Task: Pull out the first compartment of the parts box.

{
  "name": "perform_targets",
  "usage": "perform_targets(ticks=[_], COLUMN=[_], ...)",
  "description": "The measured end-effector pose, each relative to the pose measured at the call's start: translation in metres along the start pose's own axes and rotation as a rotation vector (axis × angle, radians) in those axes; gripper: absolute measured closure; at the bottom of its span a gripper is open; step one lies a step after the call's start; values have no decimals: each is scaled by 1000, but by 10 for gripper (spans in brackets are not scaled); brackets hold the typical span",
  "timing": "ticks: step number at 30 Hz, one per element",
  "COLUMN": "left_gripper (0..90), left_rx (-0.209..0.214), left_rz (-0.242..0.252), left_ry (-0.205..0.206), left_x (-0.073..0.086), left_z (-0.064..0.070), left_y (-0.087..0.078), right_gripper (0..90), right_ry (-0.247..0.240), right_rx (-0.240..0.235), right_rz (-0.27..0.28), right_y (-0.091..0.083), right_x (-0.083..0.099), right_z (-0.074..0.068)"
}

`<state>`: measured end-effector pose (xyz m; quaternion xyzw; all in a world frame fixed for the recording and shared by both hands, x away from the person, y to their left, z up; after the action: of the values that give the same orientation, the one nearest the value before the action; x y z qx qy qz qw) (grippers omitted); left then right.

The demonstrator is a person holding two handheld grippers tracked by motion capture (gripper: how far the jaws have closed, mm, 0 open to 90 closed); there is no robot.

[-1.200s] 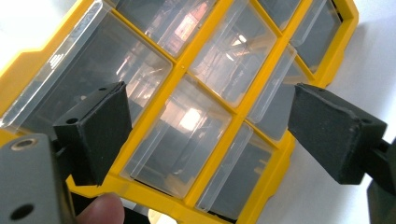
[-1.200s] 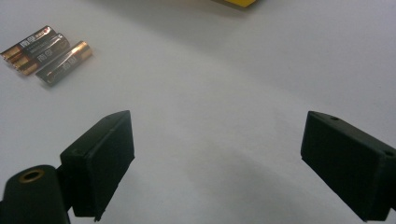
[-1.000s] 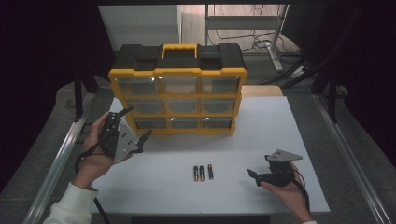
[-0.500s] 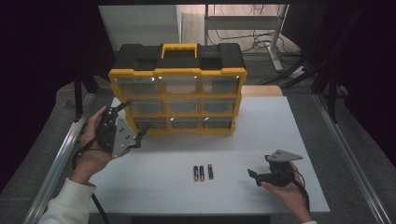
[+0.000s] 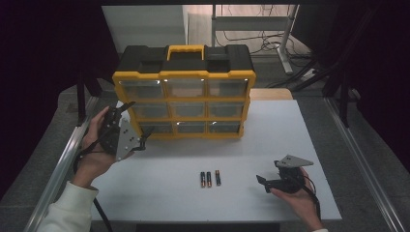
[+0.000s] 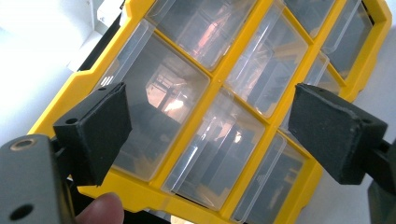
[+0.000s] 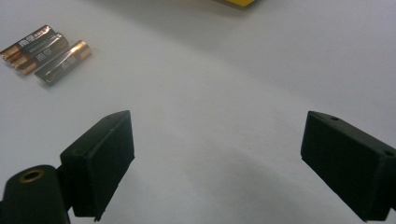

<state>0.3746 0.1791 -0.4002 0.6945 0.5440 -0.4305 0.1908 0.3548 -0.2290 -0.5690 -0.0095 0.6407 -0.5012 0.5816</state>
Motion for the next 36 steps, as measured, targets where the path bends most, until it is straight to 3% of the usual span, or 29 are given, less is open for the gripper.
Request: perform_targets(ticks=[36], left_gripper=[138], left_rx=[-29], left_rz=[-25], left_ry=[25], left_x=[2], left_z=[-21], left_y=[17], right_gripper=[100], right_ry=[-5], right_rx=[3], right_rz=[-5], right_y=[1], right_x=[1], right_z=[0])
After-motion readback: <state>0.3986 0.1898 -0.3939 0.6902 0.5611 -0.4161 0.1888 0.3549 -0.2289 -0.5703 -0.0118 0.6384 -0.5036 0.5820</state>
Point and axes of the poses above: each handheld gripper's, and its own axes: y roughly forward along the jaws, x roughly out of its underside, z roughly to its right, the point moved 10 cm from there along y, roughly forward along the jaws, and after that the axes turned 14 degrees about -y, right-handed, at the moved point
